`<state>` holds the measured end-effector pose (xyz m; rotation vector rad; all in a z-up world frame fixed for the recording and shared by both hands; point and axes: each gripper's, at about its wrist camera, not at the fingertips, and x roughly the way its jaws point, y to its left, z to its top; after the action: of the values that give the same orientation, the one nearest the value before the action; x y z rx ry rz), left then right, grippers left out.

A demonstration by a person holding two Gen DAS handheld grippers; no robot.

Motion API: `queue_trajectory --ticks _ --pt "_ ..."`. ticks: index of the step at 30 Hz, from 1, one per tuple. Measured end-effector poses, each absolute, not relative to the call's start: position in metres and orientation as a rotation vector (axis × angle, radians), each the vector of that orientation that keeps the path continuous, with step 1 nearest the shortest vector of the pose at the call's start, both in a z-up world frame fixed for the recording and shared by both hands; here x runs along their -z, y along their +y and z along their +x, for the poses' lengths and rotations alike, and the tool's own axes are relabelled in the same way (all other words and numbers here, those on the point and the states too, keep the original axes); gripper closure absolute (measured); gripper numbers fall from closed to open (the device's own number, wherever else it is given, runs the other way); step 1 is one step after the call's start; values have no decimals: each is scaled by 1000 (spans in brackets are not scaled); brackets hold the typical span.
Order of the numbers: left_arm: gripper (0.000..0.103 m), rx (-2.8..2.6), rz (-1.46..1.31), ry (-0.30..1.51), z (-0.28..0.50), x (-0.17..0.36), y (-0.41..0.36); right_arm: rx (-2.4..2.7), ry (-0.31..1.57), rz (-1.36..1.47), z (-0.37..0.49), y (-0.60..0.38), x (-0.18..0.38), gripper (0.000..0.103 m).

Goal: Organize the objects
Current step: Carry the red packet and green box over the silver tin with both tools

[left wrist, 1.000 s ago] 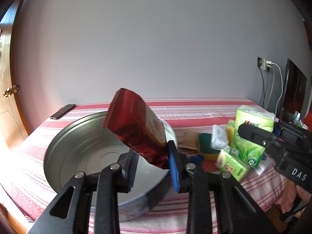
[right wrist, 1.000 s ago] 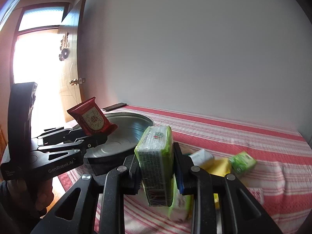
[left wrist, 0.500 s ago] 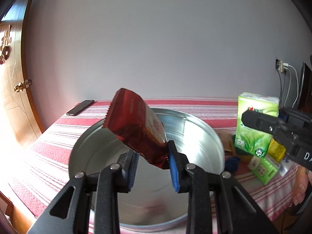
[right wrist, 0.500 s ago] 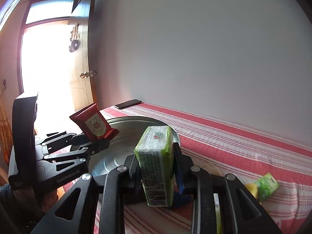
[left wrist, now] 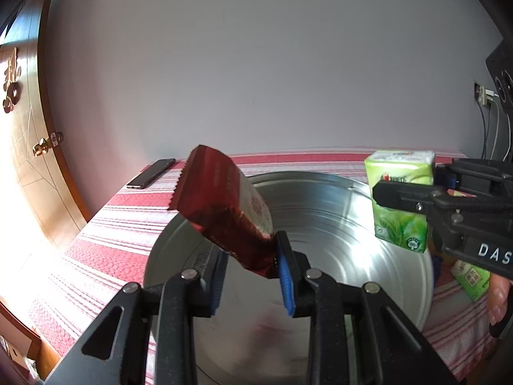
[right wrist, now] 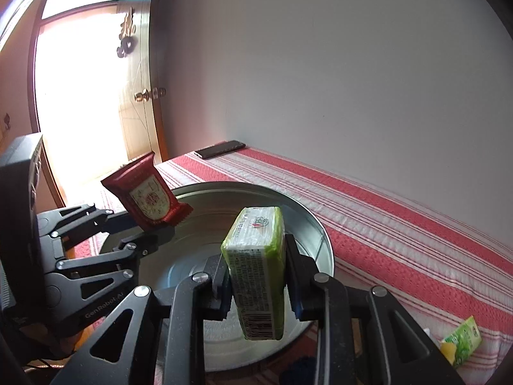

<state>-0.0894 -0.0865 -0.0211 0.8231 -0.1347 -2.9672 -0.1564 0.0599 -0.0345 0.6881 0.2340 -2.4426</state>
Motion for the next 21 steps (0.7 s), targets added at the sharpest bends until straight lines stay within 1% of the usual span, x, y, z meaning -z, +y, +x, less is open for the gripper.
queue_trajectory --ticks 10,18,21 --pt "75 2920 876 -175 -113 20 -93 2429 253 791 -197 45 50 73" --pt "74 2897 980 -165 -131 23 -94 2428 259 847 -220 38 60 73" --pt "74 2882 1013 -190 -135 26 -91 2424 268 872 -226 35 61 73"
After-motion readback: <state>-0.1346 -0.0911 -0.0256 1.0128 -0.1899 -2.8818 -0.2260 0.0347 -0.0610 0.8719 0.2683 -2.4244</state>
